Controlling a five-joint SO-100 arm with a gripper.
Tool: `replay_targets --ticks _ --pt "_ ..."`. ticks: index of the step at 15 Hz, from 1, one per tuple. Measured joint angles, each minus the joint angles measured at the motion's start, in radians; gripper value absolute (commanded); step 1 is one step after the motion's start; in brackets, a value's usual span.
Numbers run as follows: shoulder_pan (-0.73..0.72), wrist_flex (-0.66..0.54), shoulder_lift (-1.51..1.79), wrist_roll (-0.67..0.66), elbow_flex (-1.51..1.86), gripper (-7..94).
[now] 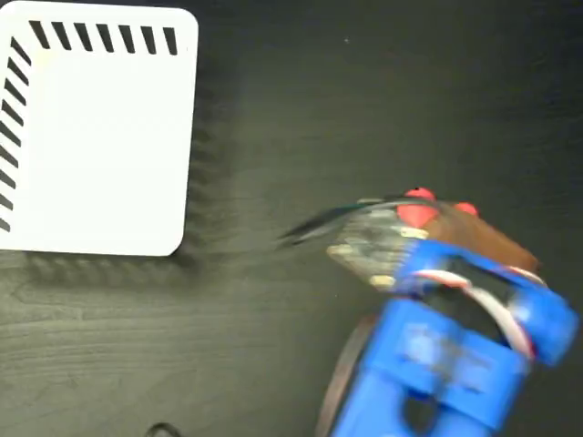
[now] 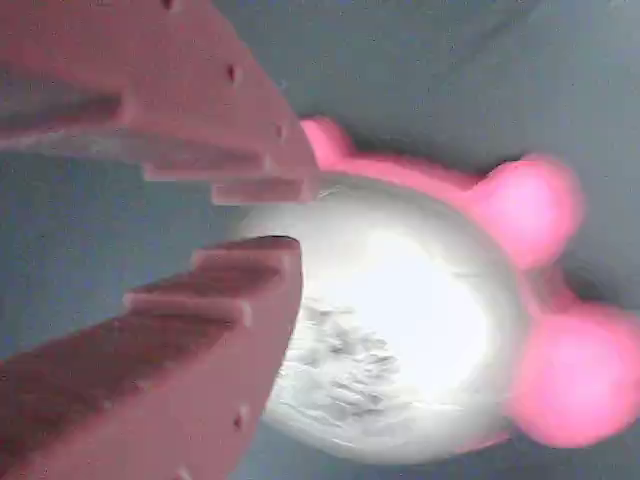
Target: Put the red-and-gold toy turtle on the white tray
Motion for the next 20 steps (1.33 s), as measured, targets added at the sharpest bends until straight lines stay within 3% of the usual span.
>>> replay_targets --ticks 11,12,14,15,20 --pt "0.048 0.123 -0.179 0.075 -0.210 2" --pt "0.048 0.123 -0.198 0.075 -0.229 9" --pt "0.046 0.123 -0.216 0.075 -0.233 37" --pt "0.046 0.123 -0.233 0.075 -0.233 46" --pt "0.021 0.129 -0.304 0.117 -0.265 56"
